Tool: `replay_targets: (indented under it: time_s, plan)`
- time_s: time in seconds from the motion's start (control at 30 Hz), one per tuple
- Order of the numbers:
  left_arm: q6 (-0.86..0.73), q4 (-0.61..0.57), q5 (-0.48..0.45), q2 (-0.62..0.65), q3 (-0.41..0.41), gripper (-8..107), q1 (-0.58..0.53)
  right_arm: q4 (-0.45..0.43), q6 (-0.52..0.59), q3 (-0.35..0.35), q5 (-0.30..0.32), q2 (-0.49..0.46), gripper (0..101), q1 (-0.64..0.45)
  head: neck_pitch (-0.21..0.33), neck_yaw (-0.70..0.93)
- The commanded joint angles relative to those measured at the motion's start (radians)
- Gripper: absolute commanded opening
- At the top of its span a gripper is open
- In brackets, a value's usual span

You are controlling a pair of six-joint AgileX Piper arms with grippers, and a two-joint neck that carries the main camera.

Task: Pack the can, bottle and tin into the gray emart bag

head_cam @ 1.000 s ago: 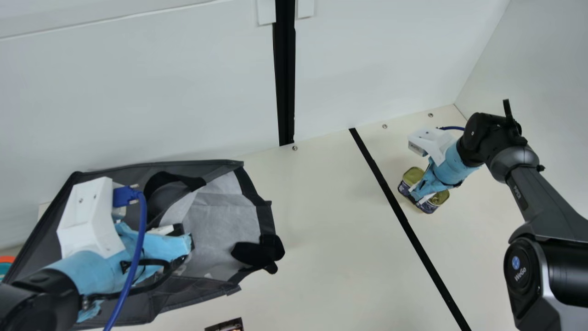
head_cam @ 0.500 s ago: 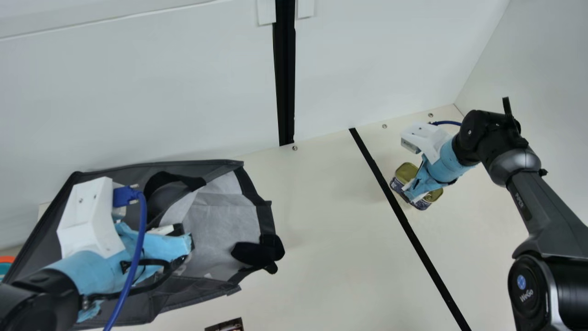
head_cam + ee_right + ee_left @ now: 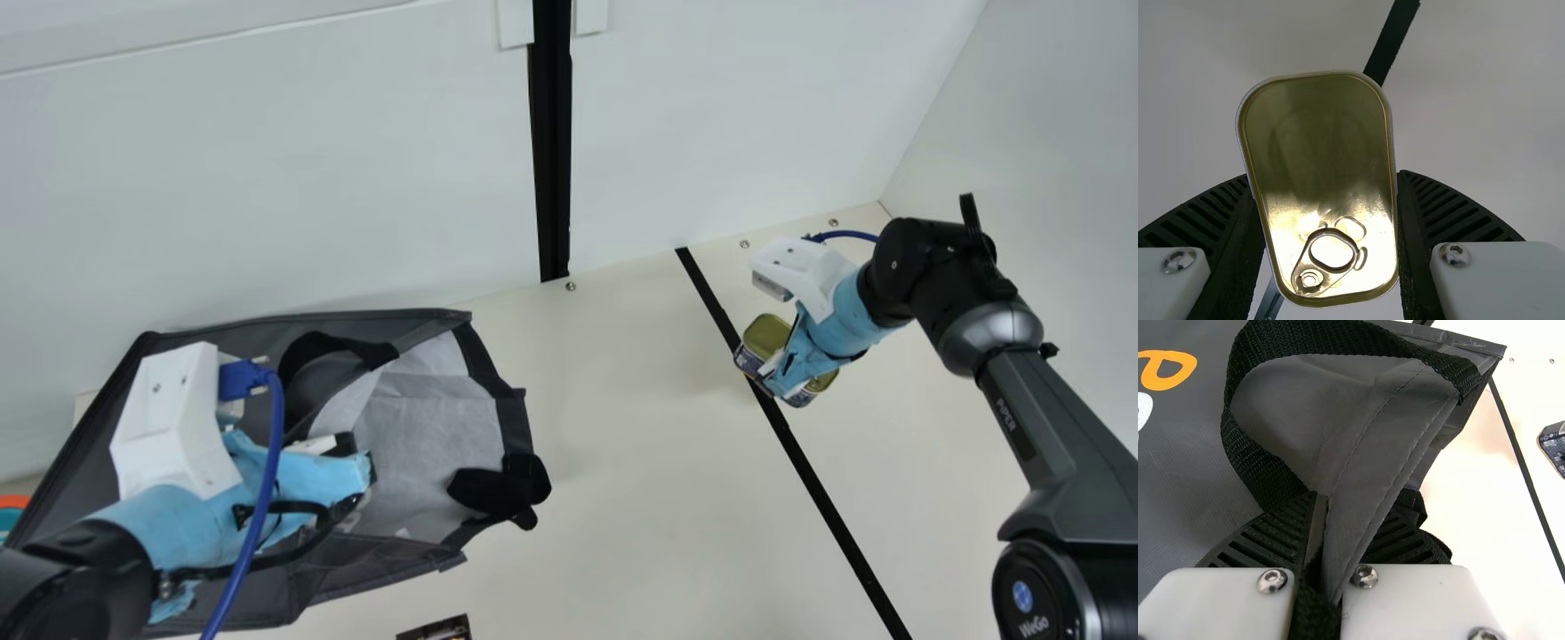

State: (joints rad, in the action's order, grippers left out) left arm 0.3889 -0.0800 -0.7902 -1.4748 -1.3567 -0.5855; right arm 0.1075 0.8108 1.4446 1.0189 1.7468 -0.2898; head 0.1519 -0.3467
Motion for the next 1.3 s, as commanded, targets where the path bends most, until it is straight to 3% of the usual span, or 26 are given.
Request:
replay_targets:
  time_s: [0.0,1.27]
  plan:
    - [0.000,0.000,0.000,0.000,0.000,10,0.000,0.000,0.000,-0.004,0.000,-0.008,0,0.010,0.023,-0.002]
    - [0.000,0.000,0.000,0.000,0.000,10,0.000,-0.006,-0.051,-0.130,0.021,-0.206,0,0.265,0.023,-0.002]
